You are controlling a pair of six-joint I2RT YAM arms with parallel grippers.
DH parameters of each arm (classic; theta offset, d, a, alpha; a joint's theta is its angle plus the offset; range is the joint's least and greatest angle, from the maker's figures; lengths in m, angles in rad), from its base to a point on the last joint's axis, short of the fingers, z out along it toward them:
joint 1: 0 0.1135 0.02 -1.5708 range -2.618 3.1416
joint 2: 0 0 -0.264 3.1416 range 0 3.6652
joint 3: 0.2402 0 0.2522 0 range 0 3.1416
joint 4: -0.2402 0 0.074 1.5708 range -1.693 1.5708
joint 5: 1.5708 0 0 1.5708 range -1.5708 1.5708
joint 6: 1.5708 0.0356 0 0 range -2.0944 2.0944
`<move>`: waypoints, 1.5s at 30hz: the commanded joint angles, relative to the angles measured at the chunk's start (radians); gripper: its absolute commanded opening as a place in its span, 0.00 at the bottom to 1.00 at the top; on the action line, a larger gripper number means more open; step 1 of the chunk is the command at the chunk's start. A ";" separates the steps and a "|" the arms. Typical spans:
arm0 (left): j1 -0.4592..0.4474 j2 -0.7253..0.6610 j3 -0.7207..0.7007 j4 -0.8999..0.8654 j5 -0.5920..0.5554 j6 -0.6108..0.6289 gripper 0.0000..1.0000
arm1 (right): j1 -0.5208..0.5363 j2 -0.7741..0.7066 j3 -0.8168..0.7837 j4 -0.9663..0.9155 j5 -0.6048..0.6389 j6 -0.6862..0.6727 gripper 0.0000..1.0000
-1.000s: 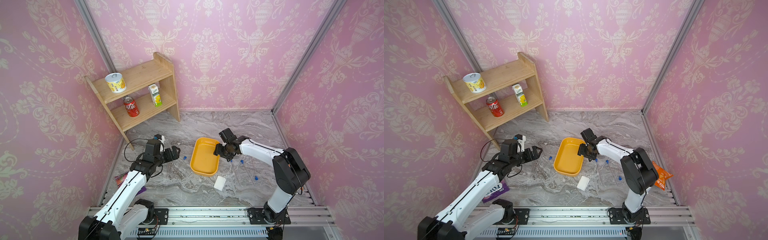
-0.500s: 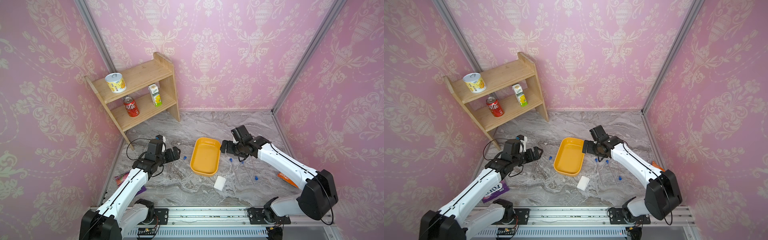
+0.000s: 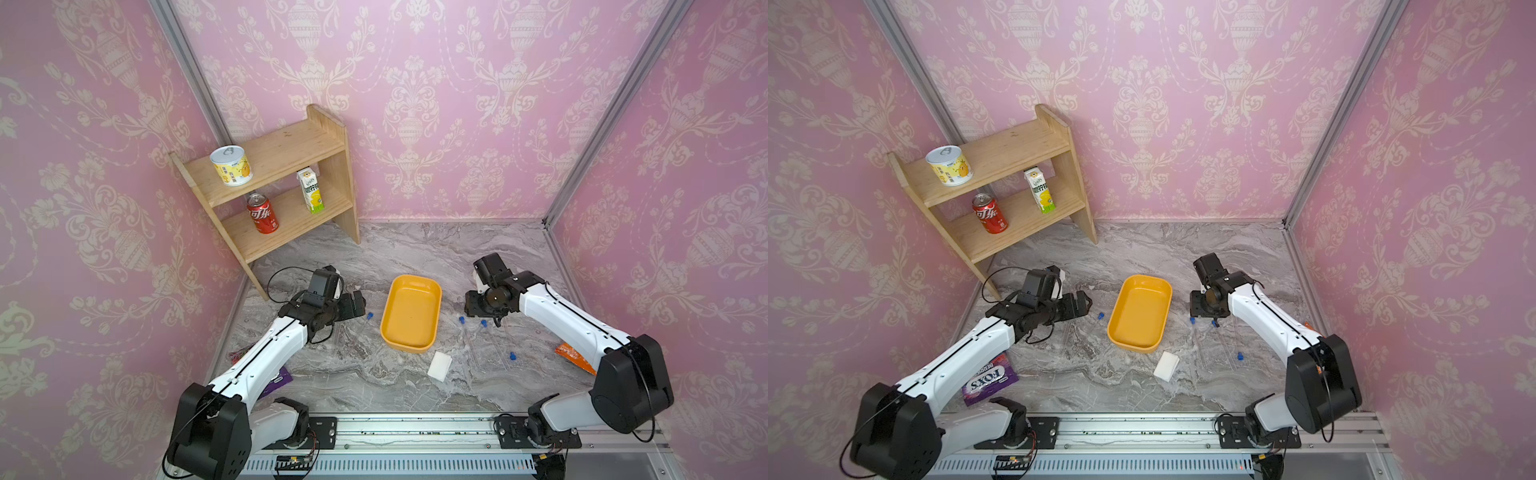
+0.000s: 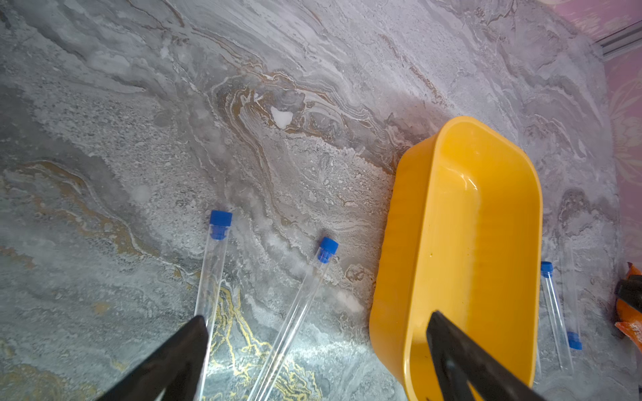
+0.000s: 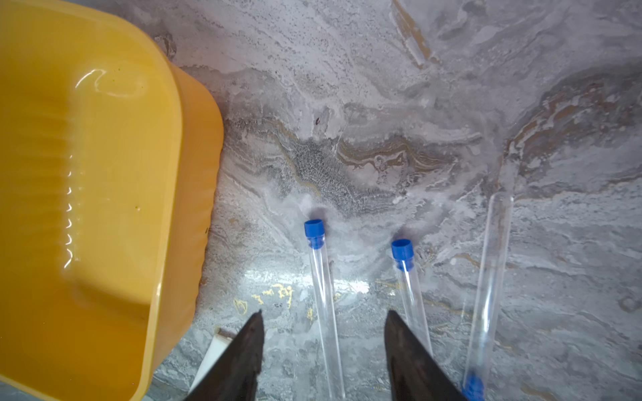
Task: Wipe the exteriors of test tubes
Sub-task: Pick up the test tube at the center of the board.
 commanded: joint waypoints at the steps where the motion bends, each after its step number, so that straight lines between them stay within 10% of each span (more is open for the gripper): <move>1: -0.013 0.016 0.030 -0.051 -0.048 0.038 0.99 | -0.004 0.091 0.061 -0.010 -0.016 -0.057 0.49; 45: -0.253 0.156 0.177 -0.116 -0.157 0.064 0.99 | 0.025 0.346 0.043 0.084 -0.011 -0.028 0.26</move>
